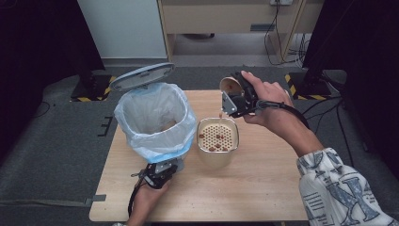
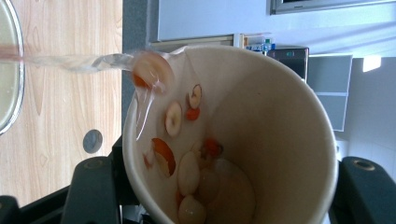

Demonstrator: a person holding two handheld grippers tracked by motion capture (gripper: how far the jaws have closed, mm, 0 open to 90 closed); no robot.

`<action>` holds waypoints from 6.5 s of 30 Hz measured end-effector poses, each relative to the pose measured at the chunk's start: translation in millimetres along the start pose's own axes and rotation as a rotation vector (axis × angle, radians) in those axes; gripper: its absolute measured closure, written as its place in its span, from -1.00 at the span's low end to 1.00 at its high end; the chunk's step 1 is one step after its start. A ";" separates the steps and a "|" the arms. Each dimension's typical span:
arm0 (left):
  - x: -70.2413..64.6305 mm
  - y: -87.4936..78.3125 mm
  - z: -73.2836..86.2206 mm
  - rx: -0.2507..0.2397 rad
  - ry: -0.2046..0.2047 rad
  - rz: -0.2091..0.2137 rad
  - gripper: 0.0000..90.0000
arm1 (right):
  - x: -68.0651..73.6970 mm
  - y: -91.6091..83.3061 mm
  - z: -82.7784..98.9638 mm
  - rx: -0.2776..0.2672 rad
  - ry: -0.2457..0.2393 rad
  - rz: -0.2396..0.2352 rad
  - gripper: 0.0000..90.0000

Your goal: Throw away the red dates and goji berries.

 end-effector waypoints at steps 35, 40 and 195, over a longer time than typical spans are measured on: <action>0.0 0.0 0.0 0.000 -0.002 0.000 0.99 | -9.1 -4.4 -2.3 0.011 -0.173 0.074 -0.21; -0.1 0.0 0.0 -0.001 -0.001 -0.001 0.99 | -7.4 -5.2 -6.1 0.010 -0.229 0.080 -0.21; -0.6 -0.3 0.9 -0.005 -0.014 0.008 0.98 | 80.0 20.9 85.5 0.164 0.232 -0.119 -0.21</action>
Point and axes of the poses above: each handheld gripper's, and its own axes: y roughly forward along the jaws, z roughly out of its underside, x roughly to its left, the point moved 10 cm from there along y, roughly forward along the jaws, and after that the axes turned 13 degrees about z, right-handed, at the moved point
